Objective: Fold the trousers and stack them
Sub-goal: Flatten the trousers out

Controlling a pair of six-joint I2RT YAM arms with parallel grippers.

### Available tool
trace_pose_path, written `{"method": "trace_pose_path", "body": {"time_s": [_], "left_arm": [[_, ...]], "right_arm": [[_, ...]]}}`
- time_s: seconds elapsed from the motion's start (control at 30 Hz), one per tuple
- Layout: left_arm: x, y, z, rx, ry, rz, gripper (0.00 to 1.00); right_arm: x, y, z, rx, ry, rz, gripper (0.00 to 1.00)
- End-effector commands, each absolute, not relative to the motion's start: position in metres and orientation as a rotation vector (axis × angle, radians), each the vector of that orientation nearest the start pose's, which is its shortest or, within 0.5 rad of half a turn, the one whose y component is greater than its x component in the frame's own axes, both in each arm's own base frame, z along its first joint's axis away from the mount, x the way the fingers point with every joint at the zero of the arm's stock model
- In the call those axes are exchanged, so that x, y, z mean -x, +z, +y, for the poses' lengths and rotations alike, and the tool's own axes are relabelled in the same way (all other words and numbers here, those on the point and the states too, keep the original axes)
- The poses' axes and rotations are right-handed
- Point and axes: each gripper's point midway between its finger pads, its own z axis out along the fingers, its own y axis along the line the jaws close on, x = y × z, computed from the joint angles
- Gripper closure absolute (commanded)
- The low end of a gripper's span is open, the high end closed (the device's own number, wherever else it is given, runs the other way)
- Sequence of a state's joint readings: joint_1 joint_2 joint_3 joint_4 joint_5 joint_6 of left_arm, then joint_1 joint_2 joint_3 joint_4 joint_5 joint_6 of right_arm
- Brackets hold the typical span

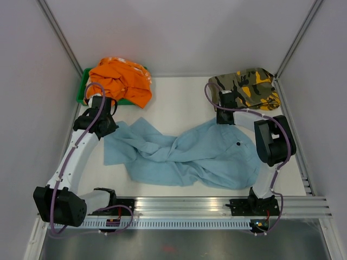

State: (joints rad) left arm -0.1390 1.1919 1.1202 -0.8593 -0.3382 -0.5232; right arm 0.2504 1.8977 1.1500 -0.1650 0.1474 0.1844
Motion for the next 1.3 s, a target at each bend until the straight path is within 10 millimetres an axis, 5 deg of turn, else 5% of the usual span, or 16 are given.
{"method": "trace_pose_path", "body": {"time_s": [0.0,0.1,0.23,0.4,0.53,0.67,0.8,1.0,1.1,1.17,1.23,1.27], "left_arm": [[-0.29,0.193,-0.005,0.638,0.073,2.319,0.98],[-0.287,0.211,0.0,0.602,0.095,2.292,0.98],[-0.282,0.246,0.01,0.554,0.112,2.172,0.98],[-0.291,0.279,0.021,0.498,0.177,2.088,0.97],[-0.316,0.301,0.027,0.474,0.219,2.01,0.93],[-0.344,0.293,0.036,0.471,0.323,2.015,0.95],[-0.364,0.286,0.04,0.449,0.374,1.977,0.98],[-0.379,0.247,0.021,0.367,0.272,2.004,0.97],[-0.383,0.243,0.015,0.352,0.237,2.031,0.74],[-0.38,0.235,0.013,0.37,0.229,2.077,0.48],[-0.376,0.239,0.012,0.404,0.219,2.095,0.24],[-0.364,0.233,0.016,0.467,0.231,2.13,0.01]], "right_arm": [[-0.429,0.013,0.072,-0.102,-0.05,2.494,1.0],[-0.421,0.018,0.056,-0.269,-0.025,2.477,1.0],[-0.41,0.041,0.011,-0.471,-0.079,2.399,1.0],[-0.395,0.095,-0.054,-0.718,-0.123,2.203,1.0],[-0.381,0.149,-0.101,-0.814,-0.171,2.034,1.0],[-0.376,0.173,-0.125,-0.858,-0.175,1.965,1.0],[-0.381,0.166,-0.135,-0.862,-0.142,1.978,1.0],[-0.396,0.147,-0.144,-0.845,-0.141,2.037,1.0],[-0.404,0.144,-0.134,-0.791,-0.073,2.07,1.0],[-0.411,0.148,-0.12,-0.737,0.024,2.083,0.98],[-0.415,0.157,-0.105,-0.674,0.117,2.086,0.82],[-0.418,0.166,-0.095,-0.635,0.184,2.079,0.55]]}}
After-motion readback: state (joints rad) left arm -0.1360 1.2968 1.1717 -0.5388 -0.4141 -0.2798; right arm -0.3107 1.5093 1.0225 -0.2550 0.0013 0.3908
